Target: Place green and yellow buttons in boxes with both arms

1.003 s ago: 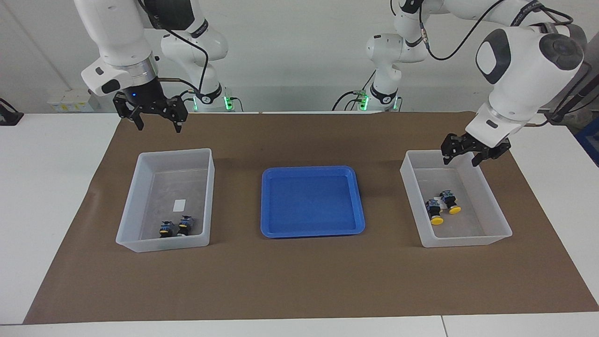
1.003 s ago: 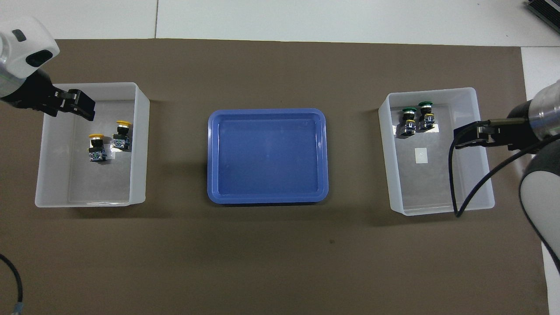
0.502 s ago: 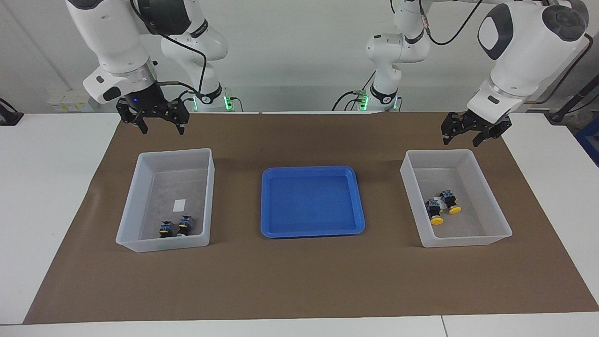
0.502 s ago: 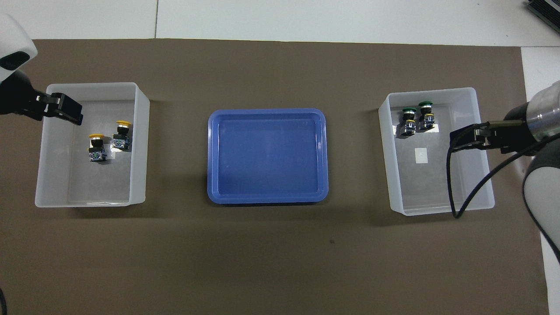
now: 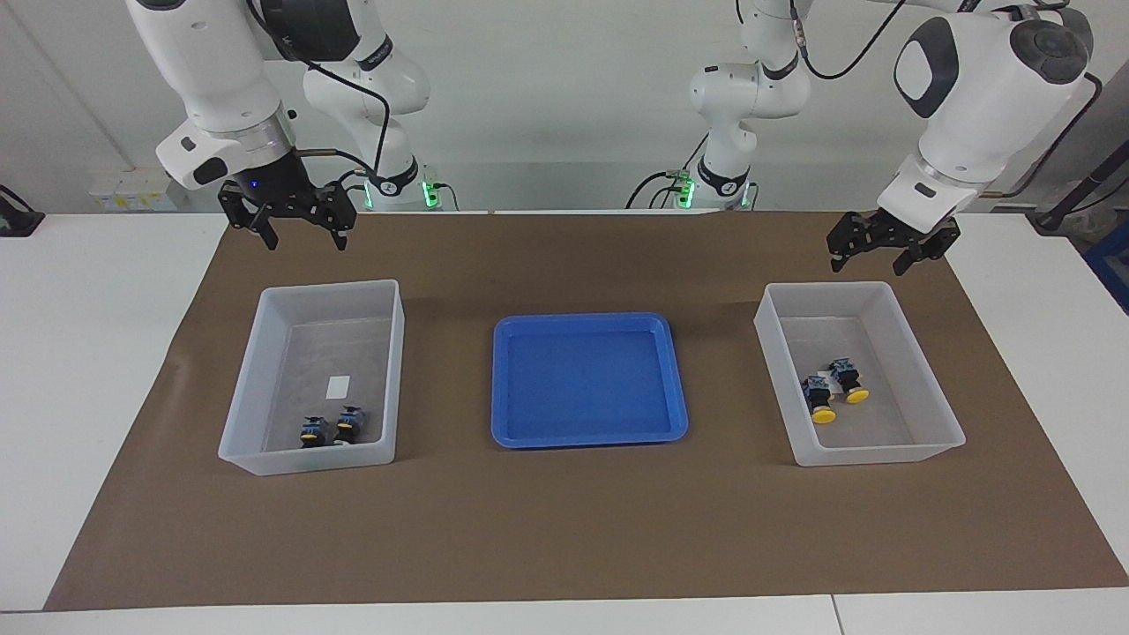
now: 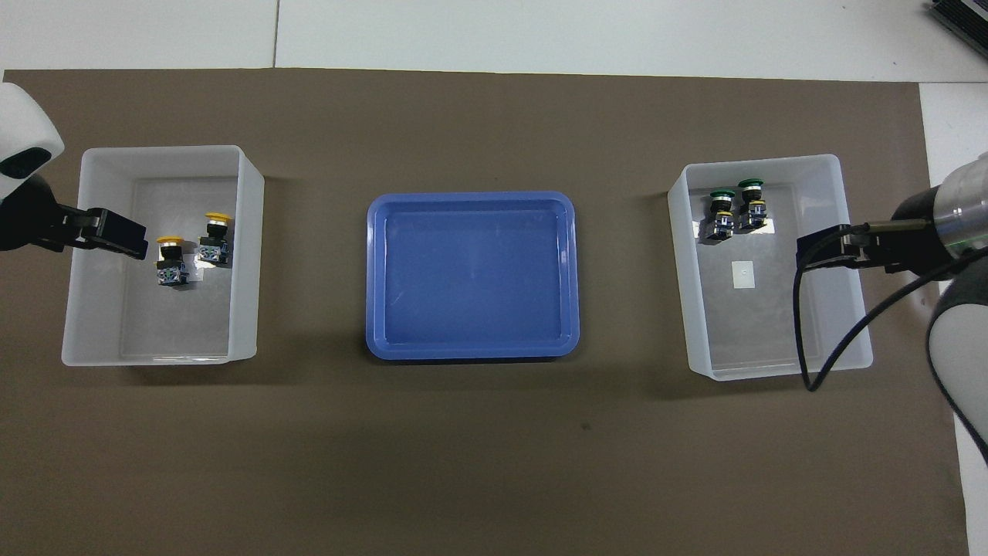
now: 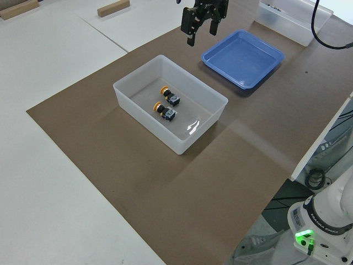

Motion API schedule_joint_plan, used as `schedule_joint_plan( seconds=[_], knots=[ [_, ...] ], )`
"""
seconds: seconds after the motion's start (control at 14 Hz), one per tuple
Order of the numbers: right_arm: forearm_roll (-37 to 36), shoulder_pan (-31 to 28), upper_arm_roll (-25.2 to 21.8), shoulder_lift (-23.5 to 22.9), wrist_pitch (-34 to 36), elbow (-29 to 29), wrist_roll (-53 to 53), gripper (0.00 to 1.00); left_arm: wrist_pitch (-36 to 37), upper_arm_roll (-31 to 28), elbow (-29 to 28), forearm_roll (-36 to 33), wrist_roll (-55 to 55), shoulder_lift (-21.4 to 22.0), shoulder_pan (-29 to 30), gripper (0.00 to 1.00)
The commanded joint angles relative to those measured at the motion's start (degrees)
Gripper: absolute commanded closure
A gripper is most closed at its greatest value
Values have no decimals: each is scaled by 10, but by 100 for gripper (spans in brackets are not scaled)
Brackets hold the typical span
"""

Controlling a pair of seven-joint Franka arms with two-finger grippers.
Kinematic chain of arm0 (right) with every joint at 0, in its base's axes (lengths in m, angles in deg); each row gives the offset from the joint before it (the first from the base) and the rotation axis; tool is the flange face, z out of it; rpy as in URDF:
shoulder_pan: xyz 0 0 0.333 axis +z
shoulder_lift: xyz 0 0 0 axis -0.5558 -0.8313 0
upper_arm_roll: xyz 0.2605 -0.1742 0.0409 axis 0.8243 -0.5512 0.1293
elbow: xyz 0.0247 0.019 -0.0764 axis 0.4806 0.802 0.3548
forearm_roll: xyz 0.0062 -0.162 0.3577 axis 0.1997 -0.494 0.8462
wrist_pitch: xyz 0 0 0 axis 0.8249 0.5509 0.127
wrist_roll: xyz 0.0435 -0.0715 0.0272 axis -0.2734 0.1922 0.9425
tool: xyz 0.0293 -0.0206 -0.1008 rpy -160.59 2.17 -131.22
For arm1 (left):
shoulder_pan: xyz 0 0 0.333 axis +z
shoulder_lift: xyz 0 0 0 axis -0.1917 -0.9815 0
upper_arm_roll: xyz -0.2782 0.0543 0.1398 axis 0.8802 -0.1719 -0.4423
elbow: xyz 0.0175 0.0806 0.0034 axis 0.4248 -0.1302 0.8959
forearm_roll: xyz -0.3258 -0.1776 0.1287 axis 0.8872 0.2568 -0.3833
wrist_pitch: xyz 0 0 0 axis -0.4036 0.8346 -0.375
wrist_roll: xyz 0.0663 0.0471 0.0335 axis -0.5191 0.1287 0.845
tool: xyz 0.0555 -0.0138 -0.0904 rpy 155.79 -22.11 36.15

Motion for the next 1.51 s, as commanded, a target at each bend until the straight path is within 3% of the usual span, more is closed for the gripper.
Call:
schedule_joint_plan(
  seconds=[0.0, 1.43],
  knots=[
    [7, -13, 1, 17, -26, 27, 13, 0, 16, -1, 15, -7, 1, 8, 8, 4],
    [8, -35, -2, 17, -24, 26, 11, 0, -3, 4, 14, -6, 0, 12, 5, 0]
  ],
)
